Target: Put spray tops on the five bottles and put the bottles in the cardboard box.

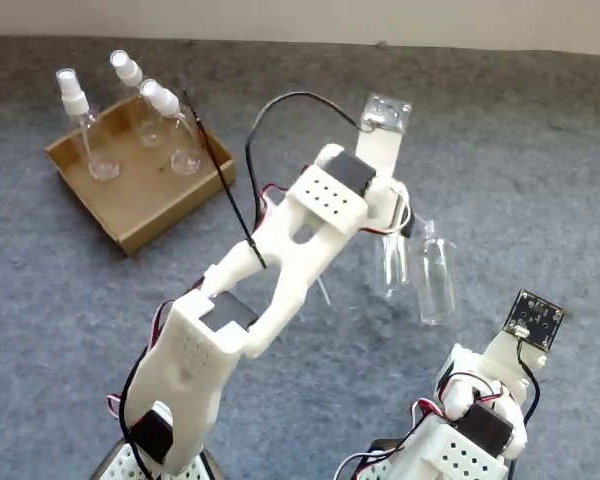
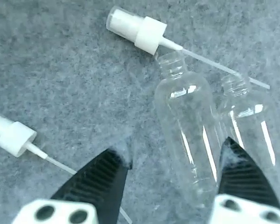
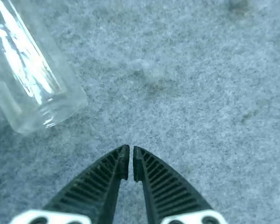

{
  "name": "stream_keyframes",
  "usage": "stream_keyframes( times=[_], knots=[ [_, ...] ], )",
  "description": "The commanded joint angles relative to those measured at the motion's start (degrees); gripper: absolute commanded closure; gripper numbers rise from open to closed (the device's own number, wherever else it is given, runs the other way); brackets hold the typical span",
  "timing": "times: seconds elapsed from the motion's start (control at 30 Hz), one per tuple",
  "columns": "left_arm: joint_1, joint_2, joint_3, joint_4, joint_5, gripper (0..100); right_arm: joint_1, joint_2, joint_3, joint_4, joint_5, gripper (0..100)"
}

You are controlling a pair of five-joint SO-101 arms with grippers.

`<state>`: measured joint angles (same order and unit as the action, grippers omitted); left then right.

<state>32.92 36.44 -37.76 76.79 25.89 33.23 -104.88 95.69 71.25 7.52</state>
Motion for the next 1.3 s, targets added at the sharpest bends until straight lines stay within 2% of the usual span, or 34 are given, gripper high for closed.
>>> stream_keyframes(
  times=[0.0, 0.33, 0.53, 0.87, 1.03, 1.27],
  knots=[
    [0.0, -1.7, -7.3, -2.8, 0.7, 74, 0.2, -0.3, 7.7, 0.4, 0.5, 97.9],
    [-0.2, -0.7, -9.3, -3.0, 0.9, 74, 0.2, -0.3, 7.7, 0.4, 0.5, 97.9],
    [-1.0, 2.6, -8.9, -7.6, 0.9, 74, 0.2, -0.3, 7.7, 0.4, 0.5, 97.9],
    [-1.8, 7.6, -9.3, -11.0, 1.4, 74, 0.2, -0.3, 7.7, 0.4, 0.5, 97.9],
    [-1.6, 8.0, -9.3, -10.6, 12.1, 74, 0.2, -0.3, 7.7, 0.4, 0.5, 97.9],
    [-1.3, 8.3, -8.9, -10.6, 18.5, 74, 0.2, -0.3, 7.7, 0.4, 0.5, 97.9]
  ],
)
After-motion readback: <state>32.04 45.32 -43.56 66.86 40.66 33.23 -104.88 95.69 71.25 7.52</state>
